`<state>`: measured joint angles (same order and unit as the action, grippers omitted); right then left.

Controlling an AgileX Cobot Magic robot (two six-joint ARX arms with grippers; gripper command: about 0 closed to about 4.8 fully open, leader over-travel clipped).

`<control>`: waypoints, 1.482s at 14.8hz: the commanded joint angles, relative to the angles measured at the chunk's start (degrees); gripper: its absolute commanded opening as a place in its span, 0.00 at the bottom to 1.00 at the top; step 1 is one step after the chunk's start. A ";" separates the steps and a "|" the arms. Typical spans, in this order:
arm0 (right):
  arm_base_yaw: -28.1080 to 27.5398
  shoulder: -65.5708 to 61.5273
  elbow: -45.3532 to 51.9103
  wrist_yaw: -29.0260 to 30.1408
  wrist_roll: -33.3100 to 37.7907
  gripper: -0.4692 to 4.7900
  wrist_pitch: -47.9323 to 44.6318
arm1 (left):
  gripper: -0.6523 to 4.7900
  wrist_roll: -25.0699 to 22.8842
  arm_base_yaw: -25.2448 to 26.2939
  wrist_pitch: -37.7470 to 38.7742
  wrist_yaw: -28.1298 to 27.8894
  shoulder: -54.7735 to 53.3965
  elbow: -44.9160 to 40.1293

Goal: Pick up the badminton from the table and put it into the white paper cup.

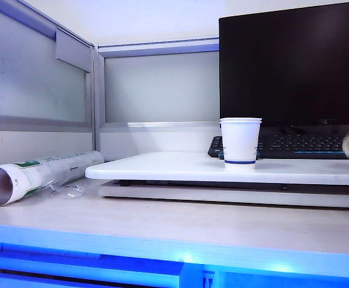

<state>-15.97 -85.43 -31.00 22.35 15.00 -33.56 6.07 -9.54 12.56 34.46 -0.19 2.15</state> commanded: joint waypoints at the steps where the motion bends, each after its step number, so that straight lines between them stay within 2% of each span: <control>1: 0.04 4.31 -0.31 1.05 0.04 0.08 -1.36 | 0.11 -0.04 0.07 1.09 0.07 -0.02 -0.11; 4: 1.60 9.86 -0.76 4.66 2.16 0.08 -0.44 | 0.11 -0.04 0.07 1.05 0.02 -0.02 -0.13; 14: 16.46 11.45 -10.99 3.10 3.63 0.08 9.84 | 0.11 -0.11 0.07 1.05 -4.92 -0.02 -0.13; 17: 18.86 11.43 -12.87 3.26 3.69 0.08 14.01 | 0.11 -0.17 0.09 1.05 -5.33 -0.02 -0.13; 22: 20.72 11.34 -13.05 4.96 8.00 0.08 18.40 | 0.11 -0.24 0.07 1.05 -5.33 -0.02 -0.13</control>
<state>4.43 -74.28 -43.79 26.68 21.89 -15.38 6.04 -9.54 12.62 29.69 -0.19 2.15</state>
